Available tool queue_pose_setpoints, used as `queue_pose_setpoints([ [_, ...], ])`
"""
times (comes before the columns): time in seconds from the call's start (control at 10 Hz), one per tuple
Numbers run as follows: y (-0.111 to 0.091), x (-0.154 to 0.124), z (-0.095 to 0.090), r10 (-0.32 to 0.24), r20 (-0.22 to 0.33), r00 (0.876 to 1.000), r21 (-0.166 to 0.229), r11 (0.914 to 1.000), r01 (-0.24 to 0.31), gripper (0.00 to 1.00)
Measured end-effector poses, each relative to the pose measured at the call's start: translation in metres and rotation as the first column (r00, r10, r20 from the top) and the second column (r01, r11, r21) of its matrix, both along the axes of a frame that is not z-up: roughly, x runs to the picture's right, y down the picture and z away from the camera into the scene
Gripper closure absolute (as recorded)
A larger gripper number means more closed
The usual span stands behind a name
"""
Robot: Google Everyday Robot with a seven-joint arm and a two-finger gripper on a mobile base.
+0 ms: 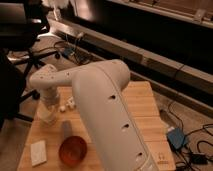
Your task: Place the ceramic cup in the ceramic bowl
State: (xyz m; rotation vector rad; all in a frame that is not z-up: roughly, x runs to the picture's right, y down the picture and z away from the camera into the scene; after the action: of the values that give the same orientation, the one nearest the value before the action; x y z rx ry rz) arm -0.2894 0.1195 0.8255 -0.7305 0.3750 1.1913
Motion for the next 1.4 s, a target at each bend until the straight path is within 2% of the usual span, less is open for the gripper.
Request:
queue_pose_setpoints([
  [0.1,-0.004,0.003,-0.009,-0.001,0.007,1.0,-0.006,1.0,0.001,0.99],
  [0.2,-0.015,0.014,-0.031,-0.003,0.026,1.0,-0.009,0.9999,0.003,1.0],
  [0.5,-0.036,0.055,-0.087,-0.003,0.055,0.998,0.018,0.9998,0.002,1.0],
  [0.6,-0.037,0.065,-0.098,-0.006,0.057,0.998,0.024,0.9997,0.005,1.0],
  [0.7,-0.034,0.086,-0.122,-0.02,0.058,0.998,0.034,0.9992,0.018,1.0],
  [1.0,-0.009,0.118,-0.168,-0.053,0.092,0.994,0.039,0.998,0.049,1.0],
  [1.2,0.018,0.133,-0.191,-0.106,0.128,0.986,0.045,0.9939,0.101,1.0],
  [1.4,0.043,0.147,-0.2,-0.16,0.14,0.977,0.054,0.9866,0.154,1.0],
])
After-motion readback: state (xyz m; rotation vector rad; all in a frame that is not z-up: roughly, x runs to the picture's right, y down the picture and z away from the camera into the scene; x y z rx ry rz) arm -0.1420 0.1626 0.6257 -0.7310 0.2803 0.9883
